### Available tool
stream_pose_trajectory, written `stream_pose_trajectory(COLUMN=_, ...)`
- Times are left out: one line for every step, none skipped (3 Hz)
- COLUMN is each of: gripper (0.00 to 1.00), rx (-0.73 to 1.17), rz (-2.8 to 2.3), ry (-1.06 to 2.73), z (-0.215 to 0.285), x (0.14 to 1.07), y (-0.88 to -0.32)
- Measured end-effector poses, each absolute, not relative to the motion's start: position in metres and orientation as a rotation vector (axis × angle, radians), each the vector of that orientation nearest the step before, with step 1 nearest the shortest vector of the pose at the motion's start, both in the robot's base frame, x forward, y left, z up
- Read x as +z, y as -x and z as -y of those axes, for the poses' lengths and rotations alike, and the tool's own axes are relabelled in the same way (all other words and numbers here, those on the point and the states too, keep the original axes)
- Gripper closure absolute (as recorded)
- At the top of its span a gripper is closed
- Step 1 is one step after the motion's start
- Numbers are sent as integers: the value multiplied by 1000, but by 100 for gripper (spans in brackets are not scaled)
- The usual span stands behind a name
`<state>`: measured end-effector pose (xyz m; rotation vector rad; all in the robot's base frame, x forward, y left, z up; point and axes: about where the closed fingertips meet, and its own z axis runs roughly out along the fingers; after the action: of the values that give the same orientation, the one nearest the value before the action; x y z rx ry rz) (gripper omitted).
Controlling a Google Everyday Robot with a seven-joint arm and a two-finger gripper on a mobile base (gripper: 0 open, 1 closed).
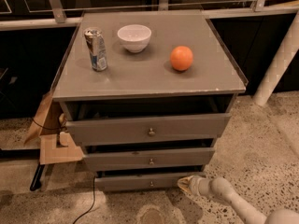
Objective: Close bottom drawer
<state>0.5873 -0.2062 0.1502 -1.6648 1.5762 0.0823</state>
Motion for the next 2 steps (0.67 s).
stream_pose_trajectory(gripper=100, rx=67, rz=-1563, ry=1682, z=199, x=154, y=-605)
stream_pose_trajectory(gripper=100, rx=63, rz=-1563, ry=1691, z=197, x=155, y=-607)
